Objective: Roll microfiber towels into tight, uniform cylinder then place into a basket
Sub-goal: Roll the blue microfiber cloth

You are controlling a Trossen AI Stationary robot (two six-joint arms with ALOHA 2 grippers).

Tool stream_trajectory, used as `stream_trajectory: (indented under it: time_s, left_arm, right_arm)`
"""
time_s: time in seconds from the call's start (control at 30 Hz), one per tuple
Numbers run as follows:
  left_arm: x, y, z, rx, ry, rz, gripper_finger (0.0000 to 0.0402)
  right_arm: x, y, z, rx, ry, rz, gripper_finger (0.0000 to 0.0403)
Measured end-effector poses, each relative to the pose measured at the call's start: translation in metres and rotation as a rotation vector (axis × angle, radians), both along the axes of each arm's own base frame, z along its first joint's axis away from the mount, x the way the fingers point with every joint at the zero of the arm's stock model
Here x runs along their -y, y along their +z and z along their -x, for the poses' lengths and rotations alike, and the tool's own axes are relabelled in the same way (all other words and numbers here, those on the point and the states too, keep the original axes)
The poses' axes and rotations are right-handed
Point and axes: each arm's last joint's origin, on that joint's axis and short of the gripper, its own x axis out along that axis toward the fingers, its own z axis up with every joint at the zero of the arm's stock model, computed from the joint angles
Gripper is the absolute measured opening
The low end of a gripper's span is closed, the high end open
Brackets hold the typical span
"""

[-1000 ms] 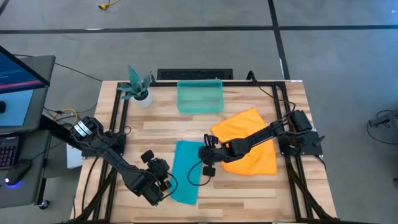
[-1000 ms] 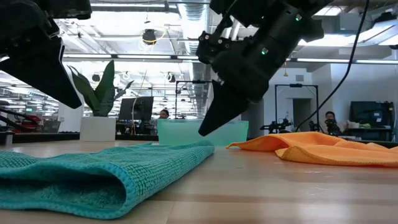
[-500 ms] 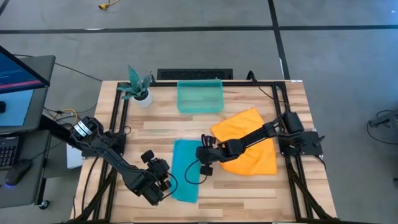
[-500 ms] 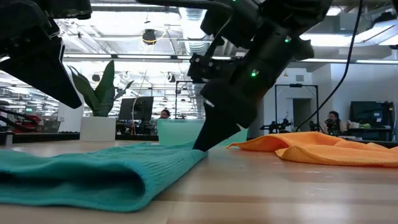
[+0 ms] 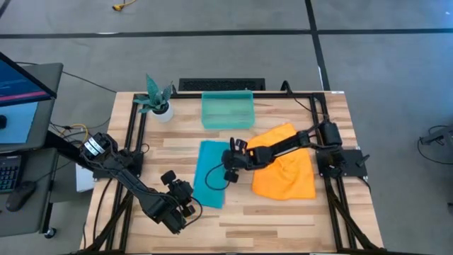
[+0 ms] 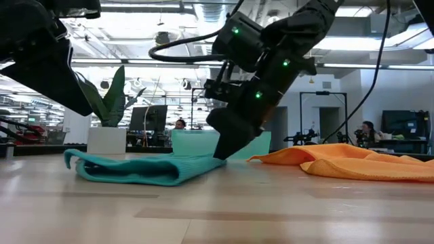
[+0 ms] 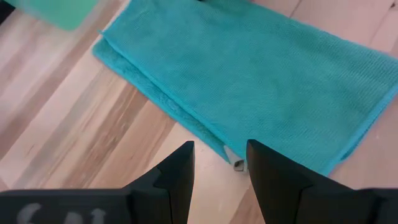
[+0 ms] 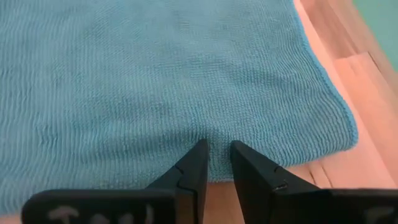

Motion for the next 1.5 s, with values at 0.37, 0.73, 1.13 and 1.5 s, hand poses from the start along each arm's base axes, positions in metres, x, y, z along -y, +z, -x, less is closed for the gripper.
stream_trajectory:
  time_s: [0.37, 0.73, 1.13, 1.5]
  left_arm:
    - [0.000, 0.000, 0.000, -0.016, -0.004, 0.012, 0.0139]
    - [0.001, -0.001, 0.001, -0.070, -0.037, 0.030, 0.0141]
    - [0.004, -0.001, -0.002, -0.087, -0.107, 0.028, 0.0193]
    - [0.037, 0.001, 0.015, -0.091, -0.439, -0.093, 0.0194]
  right_arm:
    - [-0.026, 0.018, 0.005, 0.023, 0.135, 0.024, 0.0097]
    - [-0.038, 0.024, 0.009, 0.025, 0.174, 0.033, 0.0097]
    - [-0.089, 0.068, 0.041, 0.054, 0.269, 0.123, 0.0097]
    - [-0.125, 0.091, 0.065, 0.123, 0.326, 0.236, 0.0097]
